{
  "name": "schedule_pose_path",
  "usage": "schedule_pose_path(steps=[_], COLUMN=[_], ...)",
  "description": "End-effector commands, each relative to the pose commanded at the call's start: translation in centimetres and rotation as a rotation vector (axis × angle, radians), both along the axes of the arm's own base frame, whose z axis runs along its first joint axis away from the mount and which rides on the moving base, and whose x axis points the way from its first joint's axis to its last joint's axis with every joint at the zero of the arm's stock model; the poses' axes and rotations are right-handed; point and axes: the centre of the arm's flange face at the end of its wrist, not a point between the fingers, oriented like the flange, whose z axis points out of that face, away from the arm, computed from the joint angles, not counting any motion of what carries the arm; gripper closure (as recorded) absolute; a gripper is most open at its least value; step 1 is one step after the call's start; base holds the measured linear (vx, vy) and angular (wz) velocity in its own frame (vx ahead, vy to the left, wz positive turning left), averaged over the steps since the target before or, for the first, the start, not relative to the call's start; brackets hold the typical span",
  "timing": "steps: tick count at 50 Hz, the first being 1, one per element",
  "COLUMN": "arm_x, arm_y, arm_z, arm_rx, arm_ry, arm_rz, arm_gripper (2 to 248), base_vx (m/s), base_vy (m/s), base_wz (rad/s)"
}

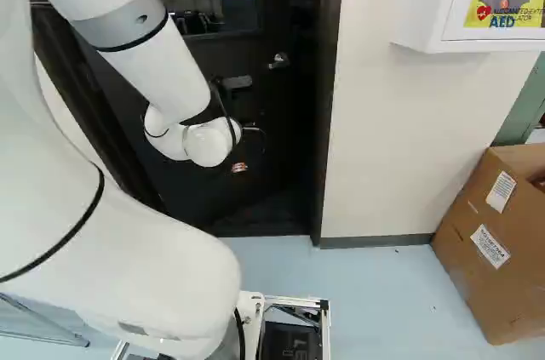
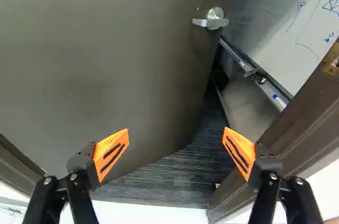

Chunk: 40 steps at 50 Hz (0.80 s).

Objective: Open the door and move inside

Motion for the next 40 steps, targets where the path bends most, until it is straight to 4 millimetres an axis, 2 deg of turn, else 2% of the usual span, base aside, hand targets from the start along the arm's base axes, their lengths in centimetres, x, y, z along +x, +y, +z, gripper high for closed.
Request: schedule_pose_path(steps=[40], arm_x=[0.00], arm_y=[0.00], arm_z=[0.00], arm_rx=[0.000], arm_ry=[0.000], arm_rz=[0.000], arm_gripper=[3], base_vx=[0.064], base_vy=[0.081], base_wz=[-0.012])
